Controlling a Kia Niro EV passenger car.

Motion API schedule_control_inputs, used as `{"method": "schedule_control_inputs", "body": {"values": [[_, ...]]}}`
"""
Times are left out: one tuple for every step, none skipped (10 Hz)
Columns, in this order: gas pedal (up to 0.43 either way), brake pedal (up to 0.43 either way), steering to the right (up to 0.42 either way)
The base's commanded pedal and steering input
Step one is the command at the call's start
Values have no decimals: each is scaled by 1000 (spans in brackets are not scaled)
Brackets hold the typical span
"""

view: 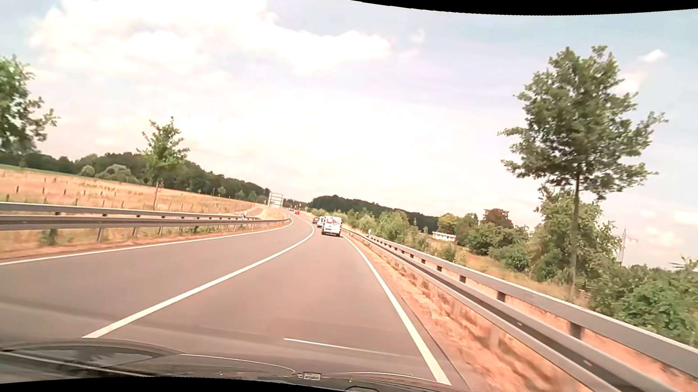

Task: Follow the waypoints while adhering to traffic rules and regulations

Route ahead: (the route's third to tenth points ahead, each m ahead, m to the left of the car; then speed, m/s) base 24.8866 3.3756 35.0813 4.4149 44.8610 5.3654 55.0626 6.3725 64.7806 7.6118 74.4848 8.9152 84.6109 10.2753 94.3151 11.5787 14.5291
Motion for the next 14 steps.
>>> {"method": "schedule_control_inputs", "body": {"values": [[157,0,-12],[157,0,-12],[169,0,-12],[169,0,-11],[177,0,-11],[177,0,-11],[177,0,-11],[189,0,-11],[189,0,-11],[189,0,-11],[189,0,-11],[189,0,-11],[189,0,-11],[189,0,-11]]}}
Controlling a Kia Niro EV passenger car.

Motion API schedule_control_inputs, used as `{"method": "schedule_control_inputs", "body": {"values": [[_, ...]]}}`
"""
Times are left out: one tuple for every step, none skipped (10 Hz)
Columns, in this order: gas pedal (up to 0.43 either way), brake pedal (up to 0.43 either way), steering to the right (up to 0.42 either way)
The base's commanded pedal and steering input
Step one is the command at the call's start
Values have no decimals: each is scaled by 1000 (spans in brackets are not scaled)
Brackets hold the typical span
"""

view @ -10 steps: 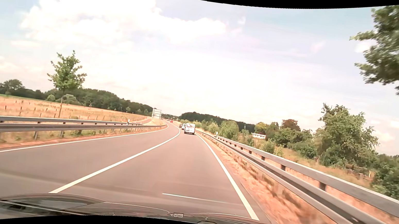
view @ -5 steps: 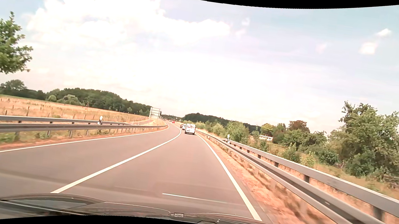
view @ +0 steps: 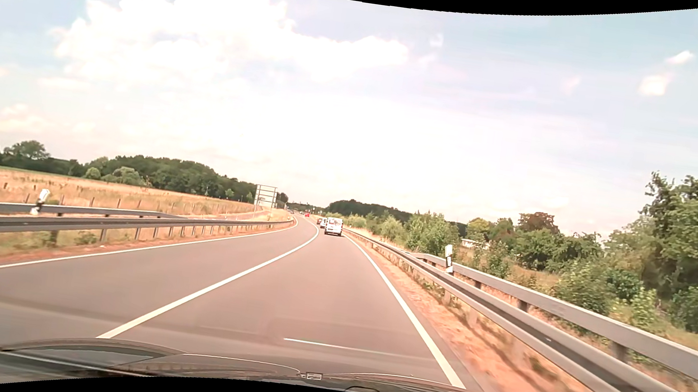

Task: Follow the waypoints while adhering to traffic rules and regulations

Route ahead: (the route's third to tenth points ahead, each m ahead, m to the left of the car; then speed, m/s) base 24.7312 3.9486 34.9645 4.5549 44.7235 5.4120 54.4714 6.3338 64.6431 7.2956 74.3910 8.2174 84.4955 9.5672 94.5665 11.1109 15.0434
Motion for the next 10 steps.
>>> {"method": "schedule_control_inputs", "body": {"values": [[189,0,-11],[197,0,-11],[197,0,-11],[197,0,-11],[197,0,-11],[197,0,-10],[209,0,-10],[209,0,-10],[209,0,-10],[209,0,-10]]}}
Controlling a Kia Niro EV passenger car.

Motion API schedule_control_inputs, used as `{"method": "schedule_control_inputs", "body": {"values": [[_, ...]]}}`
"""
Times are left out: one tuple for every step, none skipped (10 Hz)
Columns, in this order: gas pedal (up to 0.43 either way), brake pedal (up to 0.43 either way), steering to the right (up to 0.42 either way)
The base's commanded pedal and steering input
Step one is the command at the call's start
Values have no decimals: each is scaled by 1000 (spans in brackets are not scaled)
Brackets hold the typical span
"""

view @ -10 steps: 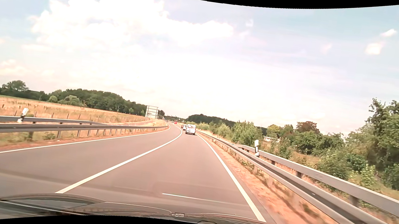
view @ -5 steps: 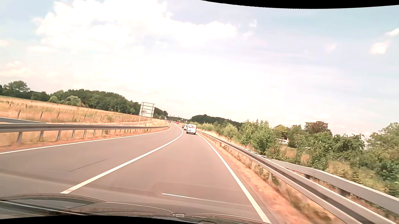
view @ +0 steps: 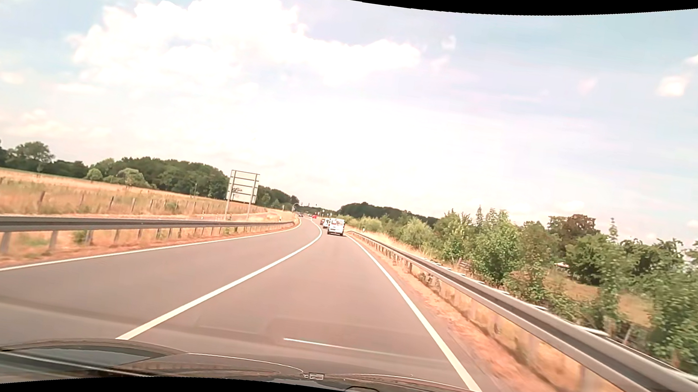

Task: Follow the waypoints while adhering to traffic rules and regulations

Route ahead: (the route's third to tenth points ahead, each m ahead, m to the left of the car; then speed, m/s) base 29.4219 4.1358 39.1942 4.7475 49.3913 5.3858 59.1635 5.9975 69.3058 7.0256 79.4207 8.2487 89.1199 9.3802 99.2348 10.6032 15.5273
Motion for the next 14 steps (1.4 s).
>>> {"method": "schedule_control_inputs", "body": {"values": [[209,0,-10],[209,0,-10],[209,0,-10],[209,0,-10],[209,0,-10],[209,0,-9],[209,0,-9],[209,0,-9],[209,0,-9],[209,0,-9],[209,0,-7],[209,0,-6],[209,0,-6],[209,0,-6]]}}
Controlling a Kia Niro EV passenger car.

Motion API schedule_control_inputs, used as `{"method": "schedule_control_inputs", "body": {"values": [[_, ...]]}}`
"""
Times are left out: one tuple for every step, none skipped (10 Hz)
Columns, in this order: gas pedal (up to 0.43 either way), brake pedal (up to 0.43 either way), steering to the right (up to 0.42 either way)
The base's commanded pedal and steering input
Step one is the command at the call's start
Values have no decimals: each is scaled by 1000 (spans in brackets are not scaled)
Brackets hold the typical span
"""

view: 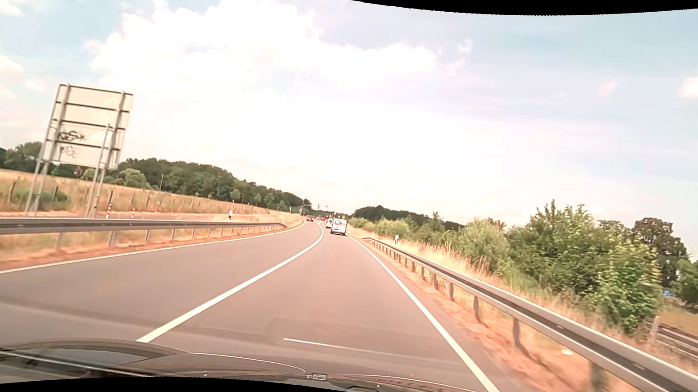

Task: Follow the waypoints while adhering to traffic rules and regulations

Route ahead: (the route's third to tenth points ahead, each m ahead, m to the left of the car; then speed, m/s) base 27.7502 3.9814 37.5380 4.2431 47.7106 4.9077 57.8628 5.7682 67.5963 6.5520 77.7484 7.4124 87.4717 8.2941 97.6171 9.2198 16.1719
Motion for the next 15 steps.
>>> {"method": "schedule_control_inputs", "body": {"values": [[209,0,-5],[209,0,-6],[209,0,-6],[209,0,-6],[209,0,-6],[209,0,-6],[209,0,-6],[209,0,-6],[209,0,-6],[197,0,-6],[197,0,-6],[197,0,-6],[189,0,-6],[189,0,-6],[189,0,-6]]}}
